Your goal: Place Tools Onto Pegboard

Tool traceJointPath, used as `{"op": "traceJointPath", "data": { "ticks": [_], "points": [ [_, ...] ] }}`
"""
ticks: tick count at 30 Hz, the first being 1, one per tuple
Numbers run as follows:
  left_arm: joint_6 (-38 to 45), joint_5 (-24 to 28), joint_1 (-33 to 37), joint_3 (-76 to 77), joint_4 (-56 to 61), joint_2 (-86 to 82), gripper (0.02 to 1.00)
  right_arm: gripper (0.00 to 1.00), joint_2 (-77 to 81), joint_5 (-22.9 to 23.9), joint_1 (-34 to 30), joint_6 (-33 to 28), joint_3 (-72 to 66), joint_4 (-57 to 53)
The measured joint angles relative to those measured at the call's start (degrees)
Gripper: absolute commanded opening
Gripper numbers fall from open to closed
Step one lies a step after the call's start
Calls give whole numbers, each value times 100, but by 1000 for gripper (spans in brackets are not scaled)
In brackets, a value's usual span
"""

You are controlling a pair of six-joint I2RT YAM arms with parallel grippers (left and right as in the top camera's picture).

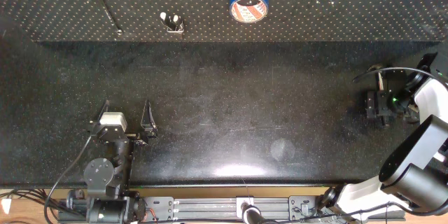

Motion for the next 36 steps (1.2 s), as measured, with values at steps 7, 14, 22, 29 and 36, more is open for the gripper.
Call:
{"op": "traceJointPath", "data": {
  "ticks": [7, 14, 22, 29, 36],
  "points": [
    [0, 0, 0, 0, 0, 0, 993, 667, 4, 96, 0, -109, 7, -168],
    [0, 0, 0, 0, 0, 0, 993, 77, 17, 122, 7, -214, 7, -184],
    [0, 0, 0, 0, 0, 0, 993, 75, -22, 184, 24, -214, -33, -103],
    [0, 0, 0, 2, 0, 0, 993, 73, -4468, -1467, 914, 2522, -3132, 3141],
    [0, 2, 0, 2, 0, 0, 993, 77, -5624, -1582, 2868, 3482, -3713, 5040]
  ]
}}
